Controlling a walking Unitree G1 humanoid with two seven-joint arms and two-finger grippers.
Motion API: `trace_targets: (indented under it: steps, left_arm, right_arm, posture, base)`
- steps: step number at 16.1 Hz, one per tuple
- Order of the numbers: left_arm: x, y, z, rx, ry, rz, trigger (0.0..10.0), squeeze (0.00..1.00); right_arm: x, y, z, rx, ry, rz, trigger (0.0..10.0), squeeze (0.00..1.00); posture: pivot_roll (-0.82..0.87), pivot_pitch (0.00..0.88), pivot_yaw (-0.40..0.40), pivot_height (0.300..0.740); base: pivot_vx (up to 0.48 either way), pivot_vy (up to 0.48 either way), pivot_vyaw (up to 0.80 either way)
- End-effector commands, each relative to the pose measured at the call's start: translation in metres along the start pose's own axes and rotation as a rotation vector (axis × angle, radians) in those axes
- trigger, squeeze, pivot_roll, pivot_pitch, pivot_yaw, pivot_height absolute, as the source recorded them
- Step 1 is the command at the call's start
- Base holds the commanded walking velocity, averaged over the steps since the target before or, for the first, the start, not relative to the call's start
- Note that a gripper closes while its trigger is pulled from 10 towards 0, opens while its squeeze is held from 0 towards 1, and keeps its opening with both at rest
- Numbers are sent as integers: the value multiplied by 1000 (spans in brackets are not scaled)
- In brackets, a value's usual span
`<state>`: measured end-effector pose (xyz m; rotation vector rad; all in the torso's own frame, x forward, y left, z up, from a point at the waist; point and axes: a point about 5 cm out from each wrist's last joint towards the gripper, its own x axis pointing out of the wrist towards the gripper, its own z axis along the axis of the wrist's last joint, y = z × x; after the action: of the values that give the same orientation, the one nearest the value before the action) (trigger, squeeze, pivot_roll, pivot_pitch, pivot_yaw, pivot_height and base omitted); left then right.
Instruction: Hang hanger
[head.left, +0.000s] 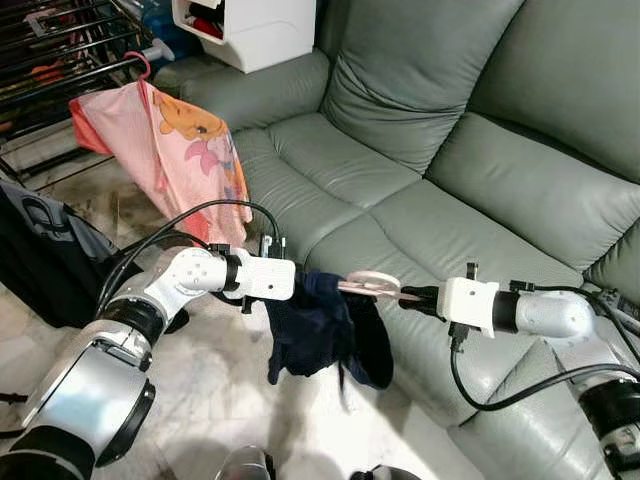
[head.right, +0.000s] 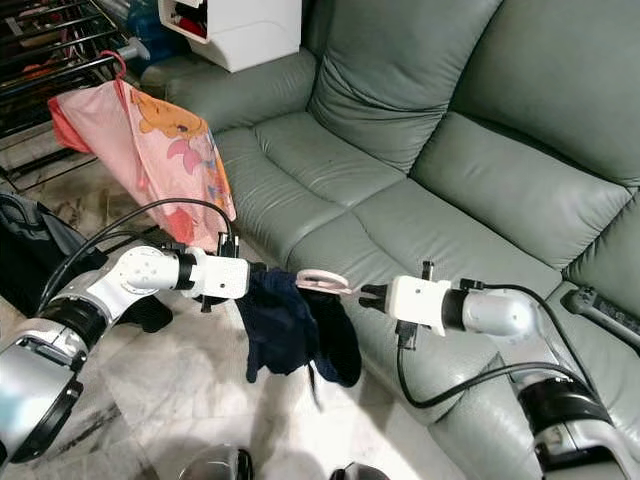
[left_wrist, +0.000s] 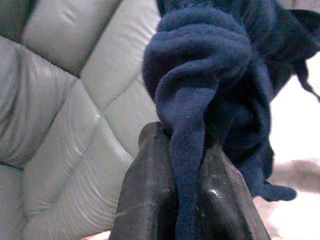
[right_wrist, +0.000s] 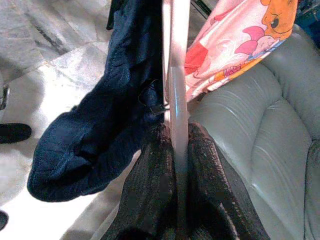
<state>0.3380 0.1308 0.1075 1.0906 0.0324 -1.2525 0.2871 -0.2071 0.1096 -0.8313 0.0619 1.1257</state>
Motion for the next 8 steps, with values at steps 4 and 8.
trace_targets:
  steps: [4,8]
  left_arm:
    - [1,-1,-1,-11,20,-38,0,0]
    - [0,-1,-4,-44,24,-28,0,0]
  right_arm:
    - [8,-6,10,-55,-51,-16,10000,0]
    - [9,-8,9,-36,-56,-9,10000,1000]
  posture:
    - [-43,37,53,740]
    - [-41,34,52,740]
  base:
    - [0,0,0]
    - [0,0,0]
